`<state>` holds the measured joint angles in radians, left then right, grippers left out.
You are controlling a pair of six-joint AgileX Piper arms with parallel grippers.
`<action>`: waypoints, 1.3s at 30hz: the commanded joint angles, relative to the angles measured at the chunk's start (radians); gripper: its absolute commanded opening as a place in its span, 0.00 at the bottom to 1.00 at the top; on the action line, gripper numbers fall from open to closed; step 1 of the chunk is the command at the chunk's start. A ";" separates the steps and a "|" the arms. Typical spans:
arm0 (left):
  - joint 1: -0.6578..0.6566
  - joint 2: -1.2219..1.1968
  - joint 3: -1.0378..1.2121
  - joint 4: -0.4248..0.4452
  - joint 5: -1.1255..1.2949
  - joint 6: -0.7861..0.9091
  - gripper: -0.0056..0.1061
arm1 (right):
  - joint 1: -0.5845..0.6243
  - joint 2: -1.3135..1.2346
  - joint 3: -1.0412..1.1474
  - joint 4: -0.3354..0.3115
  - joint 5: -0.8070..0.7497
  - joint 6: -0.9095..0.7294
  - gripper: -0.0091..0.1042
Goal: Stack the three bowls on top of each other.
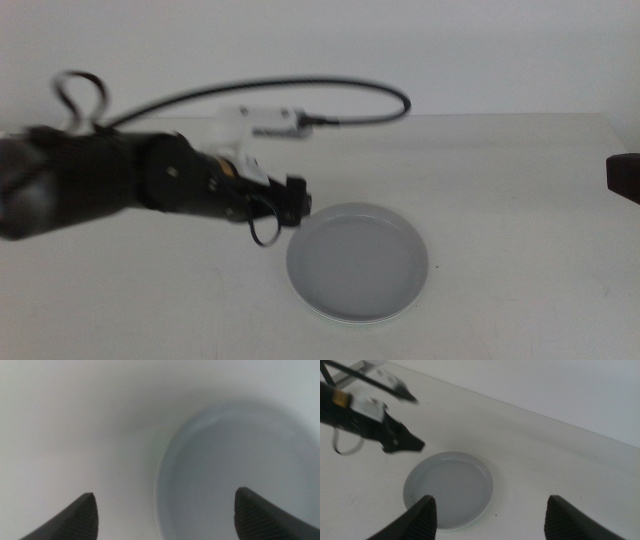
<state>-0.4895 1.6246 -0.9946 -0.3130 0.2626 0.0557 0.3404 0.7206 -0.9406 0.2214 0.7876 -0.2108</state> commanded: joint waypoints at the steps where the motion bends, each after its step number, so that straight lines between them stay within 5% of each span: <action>1: 0.012 -0.126 -0.027 -0.008 -0.044 0.011 0.94 | -0.008 0.000 -0.025 0.000 -0.072 -0.012 0.56; 16: 0.210 -0.415 -0.168 0.069 0.342 0.075 0.93 | -0.008 0.000 -0.025 0.000 -0.072 -0.012 0.56; 28: 0.291 -0.450 -0.194 0.085 0.334 0.074 0.93 | -0.008 0.000 -0.026 -0.005 -0.077 -0.006 0.56; 30: 0.291 -0.479 -0.194 0.090 0.333 0.074 0.93 | -0.009 0.003 -0.026 -0.026 -0.090 0.025 0.56; 37: 0.291 -0.610 -0.133 0.170 0.373 0.039 0.93 | -0.065 0.022 -0.028 -0.254 -0.085 0.269 0.56; 39: 0.291 -0.653 -0.094 0.224 0.370 0.011 0.93 | -0.089 0.022 -0.029 -0.269 -0.070 0.282 0.56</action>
<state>-0.1997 1.0115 -1.0843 -0.1253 0.6850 0.1019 0.2717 0.7404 -0.9406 -0.0080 0.7717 0.0481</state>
